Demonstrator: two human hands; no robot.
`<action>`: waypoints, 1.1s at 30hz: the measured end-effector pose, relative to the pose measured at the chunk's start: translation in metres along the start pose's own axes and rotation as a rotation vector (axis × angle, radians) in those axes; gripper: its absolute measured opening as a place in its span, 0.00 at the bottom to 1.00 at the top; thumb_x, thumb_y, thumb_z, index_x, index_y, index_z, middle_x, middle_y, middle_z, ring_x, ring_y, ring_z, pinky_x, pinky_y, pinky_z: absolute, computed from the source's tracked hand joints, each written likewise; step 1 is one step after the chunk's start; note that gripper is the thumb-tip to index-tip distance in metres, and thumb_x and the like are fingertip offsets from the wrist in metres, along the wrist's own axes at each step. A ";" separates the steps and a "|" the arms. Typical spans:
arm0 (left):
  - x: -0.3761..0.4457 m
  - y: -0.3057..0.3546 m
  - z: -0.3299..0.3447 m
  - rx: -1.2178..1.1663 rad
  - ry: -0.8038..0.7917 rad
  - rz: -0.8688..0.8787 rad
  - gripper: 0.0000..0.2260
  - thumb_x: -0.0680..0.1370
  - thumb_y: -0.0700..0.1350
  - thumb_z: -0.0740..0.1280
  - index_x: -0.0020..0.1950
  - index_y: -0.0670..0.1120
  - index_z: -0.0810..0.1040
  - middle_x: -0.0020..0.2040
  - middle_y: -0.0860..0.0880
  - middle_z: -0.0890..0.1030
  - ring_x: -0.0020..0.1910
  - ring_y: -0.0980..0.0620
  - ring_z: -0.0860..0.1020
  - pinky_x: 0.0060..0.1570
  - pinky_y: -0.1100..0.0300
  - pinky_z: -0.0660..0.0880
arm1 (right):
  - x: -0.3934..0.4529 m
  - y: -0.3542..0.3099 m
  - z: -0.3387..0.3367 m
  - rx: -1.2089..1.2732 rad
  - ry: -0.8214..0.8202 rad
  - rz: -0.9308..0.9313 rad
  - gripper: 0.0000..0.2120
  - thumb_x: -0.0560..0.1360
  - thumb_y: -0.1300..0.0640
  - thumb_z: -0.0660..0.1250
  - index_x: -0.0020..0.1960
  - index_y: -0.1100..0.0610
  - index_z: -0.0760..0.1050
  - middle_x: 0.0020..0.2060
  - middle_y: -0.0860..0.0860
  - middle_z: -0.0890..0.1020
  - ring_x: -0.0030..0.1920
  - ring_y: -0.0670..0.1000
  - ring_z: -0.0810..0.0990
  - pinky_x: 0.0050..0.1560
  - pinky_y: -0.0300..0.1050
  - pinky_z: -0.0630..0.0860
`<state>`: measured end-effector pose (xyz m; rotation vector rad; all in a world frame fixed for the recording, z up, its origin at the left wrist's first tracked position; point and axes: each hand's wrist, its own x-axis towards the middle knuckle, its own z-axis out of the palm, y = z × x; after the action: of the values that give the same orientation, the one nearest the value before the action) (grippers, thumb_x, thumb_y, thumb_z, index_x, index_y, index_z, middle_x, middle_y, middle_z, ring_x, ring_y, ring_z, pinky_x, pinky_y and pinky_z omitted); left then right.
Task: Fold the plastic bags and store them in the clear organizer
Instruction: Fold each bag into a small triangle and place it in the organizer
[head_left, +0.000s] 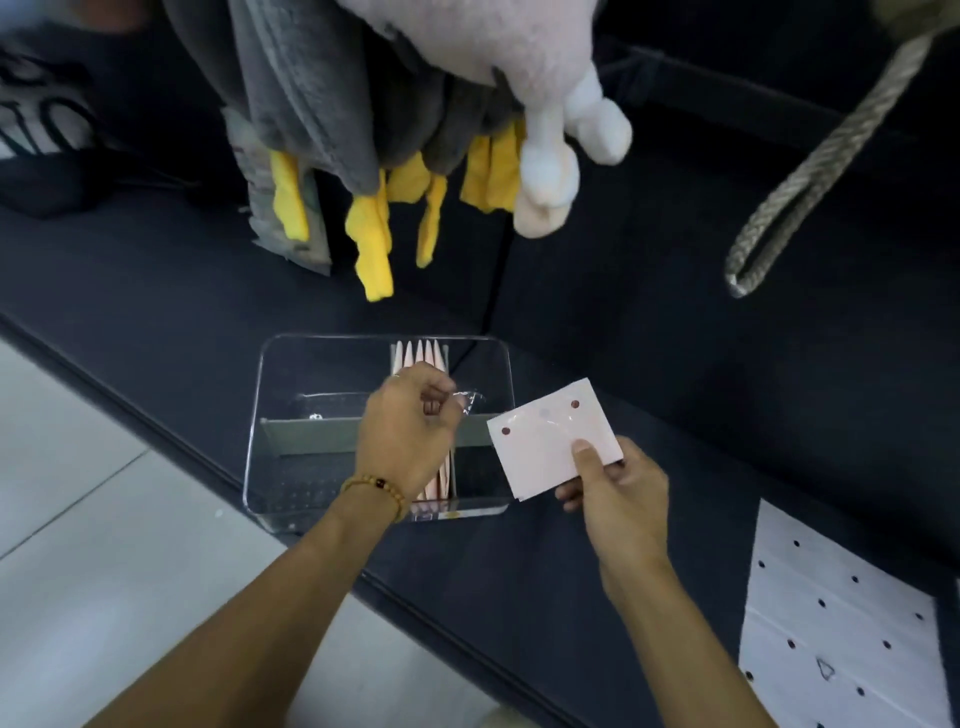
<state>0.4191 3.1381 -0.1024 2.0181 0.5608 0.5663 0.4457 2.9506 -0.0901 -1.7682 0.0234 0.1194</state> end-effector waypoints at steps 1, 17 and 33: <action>0.006 -0.008 -0.003 0.113 0.085 0.047 0.06 0.73 0.45 0.71 0.45 0.52 0.75 0.46 0.53 0.76 0.47 0.57 0.72 0.42 0.72 0.68 | 0.004 -0.001 0.007 0.053 0.009 0.026 0.05 0.78 0.59 0.64 0.45 0.55 0.78 0.31 0.52 0.83 0.28 0.46 0.79 0.29 0.36 0.75; 0.050 -0.046 -0.007 0.052 0.287 -0.207 0.10 0.69 0.38 0.71 0.45 0.50 0.77 0.43 0.50 0.78 0.38 0.57 0.74 0.39 0.68 0.71 | 0.059 -0.017 0.102 -0.020 -0.004 -0.065 0.03 0.75 0.62 0.68 0.46 0.55 0.77 0.32 0.48 0.84 0.32 0.48 0.84 0.30 0.39 0.79; 0.039 -0.049 -0.016 -0.085 0.110 -0.175 0.08 0.73 0.43 0.71 0.51 0.48 0.81 0.47 0.51 0.79 0.45 0.57 0.79 0.47 0.63 0.78 | 0.049 -0.007 0.141 -0.777 -0.302 -0.396 0.10 0.80 0.50 0.60 0.56 0.48 0.78 0.42 0.50 0.83 0.42 0.52 0.81 0.44 0.50 0.79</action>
<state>0.4328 3.1942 -0.1310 1.8444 0.7586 0.5869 0.4854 3.0927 -0.1150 -2.4661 -0.6682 0.1135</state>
